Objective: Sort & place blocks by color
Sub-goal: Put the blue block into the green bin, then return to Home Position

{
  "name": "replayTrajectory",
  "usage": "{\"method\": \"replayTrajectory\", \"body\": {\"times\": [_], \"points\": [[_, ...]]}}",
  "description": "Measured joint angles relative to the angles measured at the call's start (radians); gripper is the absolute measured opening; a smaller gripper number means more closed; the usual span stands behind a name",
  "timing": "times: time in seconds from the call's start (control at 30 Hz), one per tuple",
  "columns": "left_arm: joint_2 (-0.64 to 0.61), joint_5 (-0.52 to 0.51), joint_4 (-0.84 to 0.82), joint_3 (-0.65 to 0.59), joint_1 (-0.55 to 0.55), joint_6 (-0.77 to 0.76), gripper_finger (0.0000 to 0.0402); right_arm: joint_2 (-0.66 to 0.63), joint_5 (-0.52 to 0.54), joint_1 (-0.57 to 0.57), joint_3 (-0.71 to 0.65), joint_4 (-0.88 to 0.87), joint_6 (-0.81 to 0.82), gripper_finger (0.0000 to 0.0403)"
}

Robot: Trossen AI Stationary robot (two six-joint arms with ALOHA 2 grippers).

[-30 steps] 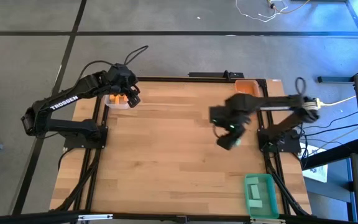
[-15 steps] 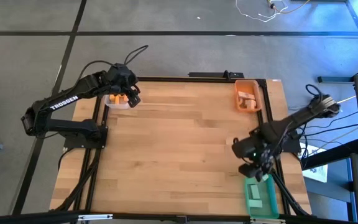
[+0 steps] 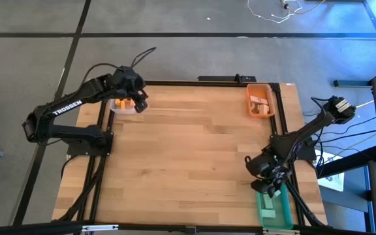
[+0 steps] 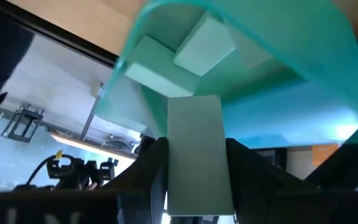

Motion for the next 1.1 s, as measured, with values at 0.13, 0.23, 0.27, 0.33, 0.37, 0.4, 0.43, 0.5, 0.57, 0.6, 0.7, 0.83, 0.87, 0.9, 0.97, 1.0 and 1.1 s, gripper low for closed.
{"method": "replayTrajectory", "body": {"times": [0.13,0.23,0.27,0.33,0.37,0.4,0.43,0.5,0.57,0.6,0.7,0.83,0.87,0.9,0.97,1.0,1.1], "points": [[0.0,0.183,0.0,0.0,0.0,0.092,0.0204,0.0,-0.009,0.0,-0.047,0.068,0.0,0.0128],[0.0,0.353,-0.004,0.0,0.0,0.178,0.0204,0.0,-0.009,0.0,-0.069,0.095,0.002,0.0128],[0.0,0.402,-0.008,0.0,0.0,0.206,0.0204,0.0,-0.009,0.0,-0.075,0.096,0.006,0.0128],[0.0,0.494,-0.015,0.0,0.0,0.264,0.0204,0.0,-0.009,0.0,-0.084,0.096,0.012,0.0128],[0.0,0.53,-0.02,0.0,0.0,0.286,0.0204,0.0,-0.009,0.0,-0.085,0.095,0.012,0.0128],[0.0,0.558,-0.023,0.0,0.0,0.301,0.0204,0.0,-0.009,0.0,-0.085,0.097,0.012,0.0128],[0.0,0.578,-0.024,0.0,0.0,0.311,0.0204,0.0,-0.009,0.0,-0.085,0.097,0.013,0.0128],[0.0,0.606,-0.025,0.0,0.0,0.317,0.0204,0.0,-0.009,0.0,-0.085,0.097,0.022,0.0128],[0.0,0.618,-0.027,0.0,0.0,0.326,0.0204,0.0,-0.008,0.0,-0.085,0.097,0.04,0.0128],[0.0,0.622,-0.028,0.0,0.0,0.332,0.0204,0.0,-0.008,0.0,-0.085,0.098,0.041,0.0128],[0.0,0.627,-0.042,0.0,0.0,0.34,0.0204,0.0,0.003,0.0,-0.085,0.105,0.044,0.0128],[0.0,0.607,-0.07,0.0,0.0,0.34,0.0204,0.0,0.025,0.0,-0.085,0.106,0.07,0.0147],[0.0,0.598,-0.079,0.0,0.0,0.341,0.0204,0.0,0.025,0.0,-0.085,0.106,0.08,0.0161],[0.0,0.59,-0.087,0.0,0.0,0.341,0.0204,0.0,0.025,0.0,-0.085,0.105,0.093,0.0177],[0.0,0.568,-0.094,0.0,0.0,0.341,0.0204,0.0,0.025,0.0,-0.085,0.106,0.111,0.02],[0.0,0.557,-0.097,0.0,0.0,0.341,0.0204,0.0,0.025,0.0,-0.085,0.108,0.116,0.0208],[0.0,0.546,-0.099,0.0,0.0,0.341,0.0204,0.0,0.025,0.0,-0.085,0.131,0.117,0.0218]]}}
